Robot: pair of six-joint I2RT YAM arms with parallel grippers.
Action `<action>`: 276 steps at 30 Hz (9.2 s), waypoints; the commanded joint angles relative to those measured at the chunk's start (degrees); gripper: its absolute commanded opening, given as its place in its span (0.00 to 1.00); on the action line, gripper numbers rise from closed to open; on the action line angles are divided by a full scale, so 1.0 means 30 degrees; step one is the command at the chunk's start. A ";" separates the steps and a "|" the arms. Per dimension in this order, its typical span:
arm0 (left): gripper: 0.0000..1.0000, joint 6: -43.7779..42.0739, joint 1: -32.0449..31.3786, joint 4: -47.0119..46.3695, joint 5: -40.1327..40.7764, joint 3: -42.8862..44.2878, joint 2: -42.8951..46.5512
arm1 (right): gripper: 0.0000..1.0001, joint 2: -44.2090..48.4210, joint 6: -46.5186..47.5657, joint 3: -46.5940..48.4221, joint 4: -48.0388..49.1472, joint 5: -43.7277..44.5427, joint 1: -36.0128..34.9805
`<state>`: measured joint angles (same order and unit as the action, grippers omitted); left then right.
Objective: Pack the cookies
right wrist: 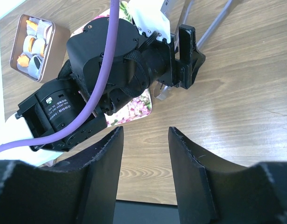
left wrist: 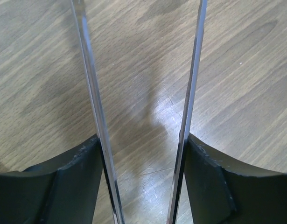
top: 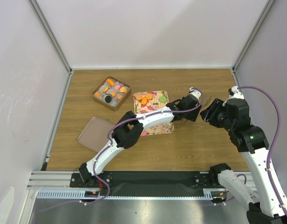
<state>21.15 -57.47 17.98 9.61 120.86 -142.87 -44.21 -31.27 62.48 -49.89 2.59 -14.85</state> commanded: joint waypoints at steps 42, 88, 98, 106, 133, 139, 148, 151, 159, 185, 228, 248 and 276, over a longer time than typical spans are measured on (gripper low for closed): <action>0.74 0.2268 0.4416 -0.3036 0.0018 -1.4195 1.6725 | 0.52 -0.1873 0.1605 0.0652 0.2766 -0.3730 -0.0262; 0.77 -0.0340 1.0163 0.7308 -0.0010 -2.0598 3.8394 | 0.48 -3.1845 0.6318 1.9544 0.6230 0.2035 -1.5205; 0.77 -0.0340 1.0163 0.7338 0.0313 -2.1008 3.8570 | 0.42 -3.2228 0.7695 1.9341 0.6990 0.1129 -1.5118; 0.78 -0.0223 1.0163 0.7104 0.0489 -2.1184 3.8541 | 0.38 -3.2199 0.8839 1.8961 0.7838 -0.0362 -1.4971; 0.80 0.0304 1.0163 0.6635 0.1603 -2.0158 3.8306 | 0.00 -2.6318 0.8080 1.4512 0.8191 0.0632 -1.4357; 0.83 0.0713 1.0163 0.5961 0.0930 -2.0685 3.7780 | 0.00 -2.3387 0.7289 1.2254 0.8279 0.1186 -1.3859; 0.84 0.1446 1.0251 0.5433 -0.0418 -2.0423 3.5587 | 0.00 -1.8726 0.4448 0.7918 0.8864 0.1422 -1.1461; 0.82 0.1942 1.1066 0.4967 -0.1994 -2.0538 3.4648 | 0.00 -1.6968 0.3802 0.6482 0.9187 0.1304 -1.0522; 0.76 0.4931 1.6283 0.1047 -1.0726 -2.2412 3.2157 | 0.00 -1.3685 0.2747 0.4575 0.9188 0.1599 -0.8909; 0.31 0.9943 1.7078 -0.5934 -1.4481 -2.5023 2.8316 | 0.00 -1.2540 0.0753 0.4048 1.0623 0.3266 -1.0928; 0.00 0.9299 1.7078 0.3208 -1.4451 -1.8987 2.6910 | 0.73 -1.9365 3.3942 0.0179 3.6368 1.5396 -2.0187; 0.64 0.8830 1.7078 0.1334 -1.5537 -1.8871 2.6851 | 0.00 -1.9691 3.7522 0.0414 4.0362 1.6334 -2.0625; 0.80 0.6257 2.1442 -0.0163 -0.3267 -1.3744 2.1933 | 0.00 -1.5877 0.6607 0.9227 1.4809 -0.4312 -1.0034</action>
<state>45.28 5.54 18.06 -9.91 77.36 -74.35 -89.65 7.60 84.71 -6.55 8.88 -52.38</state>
